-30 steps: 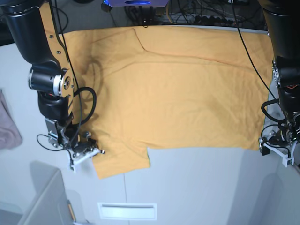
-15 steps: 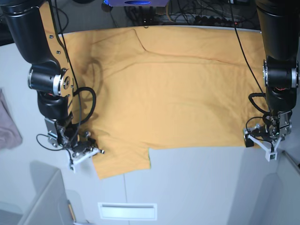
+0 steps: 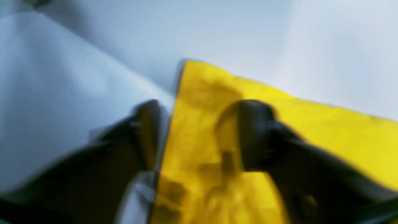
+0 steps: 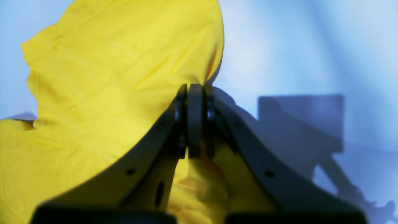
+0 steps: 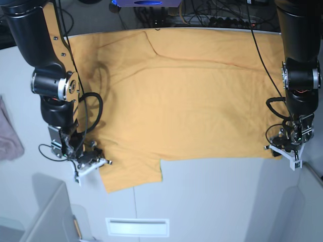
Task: Fold the T-shirt properly
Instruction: 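Lift the hem and fold it over toward the collar edge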
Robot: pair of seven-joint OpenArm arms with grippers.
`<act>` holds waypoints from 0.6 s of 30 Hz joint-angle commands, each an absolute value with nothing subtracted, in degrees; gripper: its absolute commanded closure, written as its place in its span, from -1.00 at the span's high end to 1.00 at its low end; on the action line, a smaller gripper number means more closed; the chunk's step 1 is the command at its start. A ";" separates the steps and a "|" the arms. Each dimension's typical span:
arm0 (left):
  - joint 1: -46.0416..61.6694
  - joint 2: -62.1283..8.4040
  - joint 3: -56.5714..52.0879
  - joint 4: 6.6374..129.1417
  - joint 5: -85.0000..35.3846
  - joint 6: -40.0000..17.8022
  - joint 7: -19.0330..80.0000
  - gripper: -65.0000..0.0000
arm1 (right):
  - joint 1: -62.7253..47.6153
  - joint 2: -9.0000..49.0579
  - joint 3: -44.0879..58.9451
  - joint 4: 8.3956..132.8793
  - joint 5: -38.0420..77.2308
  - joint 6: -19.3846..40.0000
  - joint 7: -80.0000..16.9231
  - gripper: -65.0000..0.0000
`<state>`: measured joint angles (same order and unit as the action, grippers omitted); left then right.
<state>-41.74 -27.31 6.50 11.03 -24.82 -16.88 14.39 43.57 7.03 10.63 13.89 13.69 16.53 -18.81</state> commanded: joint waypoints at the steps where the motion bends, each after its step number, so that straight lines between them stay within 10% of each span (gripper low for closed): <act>1: -42.51 -27.65 6.46 11.30 -24.75 -17.45 16.84 -0.40 | 44.79 7.34 10.51 14.37 13.05 15.96 -19.56 -1.00; 4: -42.51 -27.65 6.55 11.30 -24.75 -17.45 16.84 -1.00 | 44.70 7.34 10.77 14.37 13.05 15.96 -19.56 -1.00; 18: -37.85 -27.91 2.51 24.31 -24.92 -17.54 20.88 -1.00 | 38.73 7.08 10.95 29.85 13.05 15.96 -23.25 -1.00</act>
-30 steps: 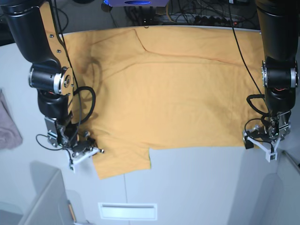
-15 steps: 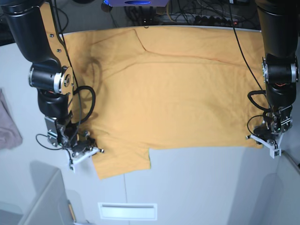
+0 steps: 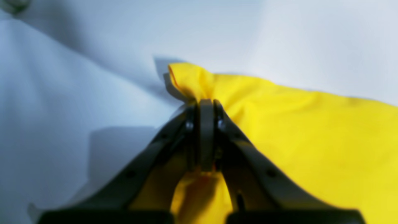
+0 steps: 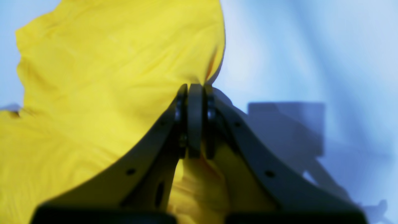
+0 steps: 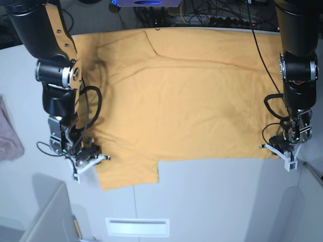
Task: Fold the T-shirt properly
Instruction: 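Lift the hem and fold it over toward the collar edge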
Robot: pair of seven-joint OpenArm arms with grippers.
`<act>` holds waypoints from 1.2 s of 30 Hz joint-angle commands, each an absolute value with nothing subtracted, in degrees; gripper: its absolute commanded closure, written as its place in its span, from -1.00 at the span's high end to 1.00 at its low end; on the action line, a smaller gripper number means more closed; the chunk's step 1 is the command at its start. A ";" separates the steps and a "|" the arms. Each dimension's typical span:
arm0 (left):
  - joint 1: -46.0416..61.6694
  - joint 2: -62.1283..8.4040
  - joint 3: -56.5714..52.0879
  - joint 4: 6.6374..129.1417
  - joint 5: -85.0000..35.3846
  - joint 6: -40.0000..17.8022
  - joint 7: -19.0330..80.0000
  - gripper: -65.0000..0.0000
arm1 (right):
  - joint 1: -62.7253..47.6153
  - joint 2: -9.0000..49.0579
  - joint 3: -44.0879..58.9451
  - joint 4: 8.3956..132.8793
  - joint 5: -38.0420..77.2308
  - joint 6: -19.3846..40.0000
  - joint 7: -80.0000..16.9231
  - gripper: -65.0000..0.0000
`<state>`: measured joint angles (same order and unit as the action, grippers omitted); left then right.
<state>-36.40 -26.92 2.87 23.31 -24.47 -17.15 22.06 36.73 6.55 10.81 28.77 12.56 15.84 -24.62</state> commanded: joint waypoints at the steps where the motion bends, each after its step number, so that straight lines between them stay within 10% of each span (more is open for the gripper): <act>1: -37.05 -28.00 0.48 26.24 -24.84 -17.54 21.58 -1.00 | 37.85 6.99 10.95 31.87 13.14 15.96 -23.87 -1.00; 36: -0.84 -27.65 -24.84 80.04 -24.92 -17.63 36.18 -1.00 | 15.08 5.05 10.95 76.00 13.14 15.96 -39.69 -1.00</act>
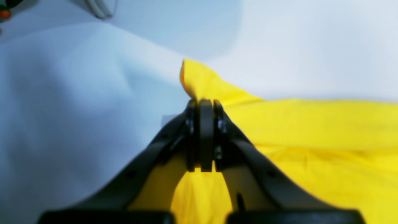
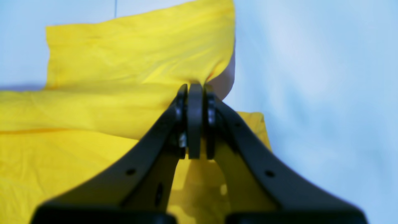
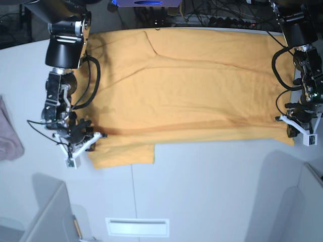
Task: Fold the T-shirt properly
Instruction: 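Lift the hem and fold it over toward the collar edge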
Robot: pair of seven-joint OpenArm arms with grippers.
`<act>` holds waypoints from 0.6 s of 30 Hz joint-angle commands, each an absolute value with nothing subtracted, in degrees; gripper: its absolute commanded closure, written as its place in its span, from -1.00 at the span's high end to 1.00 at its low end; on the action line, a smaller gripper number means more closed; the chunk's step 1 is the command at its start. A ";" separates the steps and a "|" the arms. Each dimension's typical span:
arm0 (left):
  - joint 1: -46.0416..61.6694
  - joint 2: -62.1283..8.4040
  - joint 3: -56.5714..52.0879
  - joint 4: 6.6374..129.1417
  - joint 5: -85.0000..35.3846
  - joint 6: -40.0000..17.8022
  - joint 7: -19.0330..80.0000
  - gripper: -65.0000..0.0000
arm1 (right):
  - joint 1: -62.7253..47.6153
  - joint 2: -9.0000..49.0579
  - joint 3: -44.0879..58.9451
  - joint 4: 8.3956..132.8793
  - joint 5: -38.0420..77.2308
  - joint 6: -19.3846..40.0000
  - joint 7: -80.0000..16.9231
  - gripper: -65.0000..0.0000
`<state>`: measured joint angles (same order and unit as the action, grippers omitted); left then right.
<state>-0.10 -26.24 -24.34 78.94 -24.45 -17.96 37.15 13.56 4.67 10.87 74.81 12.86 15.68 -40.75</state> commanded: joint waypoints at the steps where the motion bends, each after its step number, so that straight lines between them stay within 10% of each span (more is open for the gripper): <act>1: -0.22 -27.65 -24.75 80.48 -24.92 -17.63 36.18 -1.00 | 14.90 5.05 10.95 76.09 13.14 15.96 -39.69 -1.00; 18: 7.08 -27.65 -24.84 89.45 -24.92 -17.63 36.26 -1.00 | 8.31 3.03 14.73 90.15 13.14 15.96 -51.65 -1.00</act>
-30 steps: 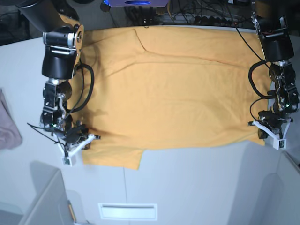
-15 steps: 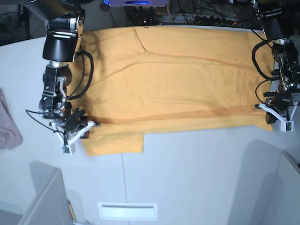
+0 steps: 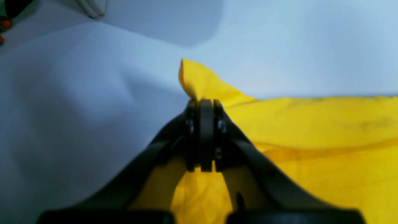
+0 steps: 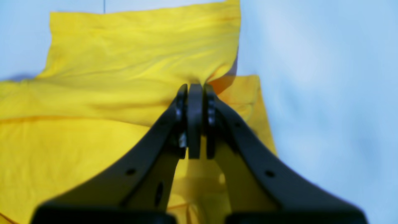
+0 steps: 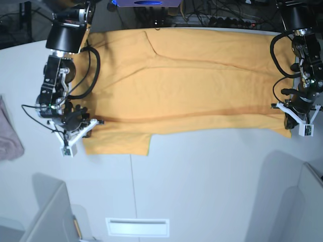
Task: Fold the T-shirt properly
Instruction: 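Lift the hem and fold it over toward the collar edge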
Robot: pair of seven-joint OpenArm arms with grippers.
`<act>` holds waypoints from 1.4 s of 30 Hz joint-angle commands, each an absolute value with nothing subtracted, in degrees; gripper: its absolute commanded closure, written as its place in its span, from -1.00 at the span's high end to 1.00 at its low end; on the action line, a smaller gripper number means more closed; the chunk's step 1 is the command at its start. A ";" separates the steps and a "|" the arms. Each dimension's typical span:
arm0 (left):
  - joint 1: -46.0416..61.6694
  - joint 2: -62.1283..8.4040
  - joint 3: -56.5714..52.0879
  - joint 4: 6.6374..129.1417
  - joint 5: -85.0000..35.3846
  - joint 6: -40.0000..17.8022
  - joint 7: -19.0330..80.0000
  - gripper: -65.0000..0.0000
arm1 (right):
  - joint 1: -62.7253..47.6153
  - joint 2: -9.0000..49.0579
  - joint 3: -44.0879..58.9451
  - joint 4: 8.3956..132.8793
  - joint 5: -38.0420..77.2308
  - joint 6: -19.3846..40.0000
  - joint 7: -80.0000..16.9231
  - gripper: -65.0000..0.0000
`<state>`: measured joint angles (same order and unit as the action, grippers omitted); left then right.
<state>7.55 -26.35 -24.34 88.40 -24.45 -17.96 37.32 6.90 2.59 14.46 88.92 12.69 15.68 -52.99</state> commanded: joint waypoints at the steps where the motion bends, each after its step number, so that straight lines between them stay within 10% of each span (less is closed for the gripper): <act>1: 7.43 -27.65 -24.84 89.80 -24.92 -17.63 36.26 -1.00 | 7.60 2.77 15.43 91.47 13.14 15.96 -52.62 -1.00; 42: 20.88 -28.00 -30.02 101.49 -24.31 -20.44 43.56 -1.00 | -14.11 -2.24 19.03 114.95 13.14 15.96 -65.10 -1.00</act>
<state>21.02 -26.85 -29.30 100.44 -24.05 -20.97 44.60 -14.26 -2.48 18.92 113.69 12.86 15.73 -65.52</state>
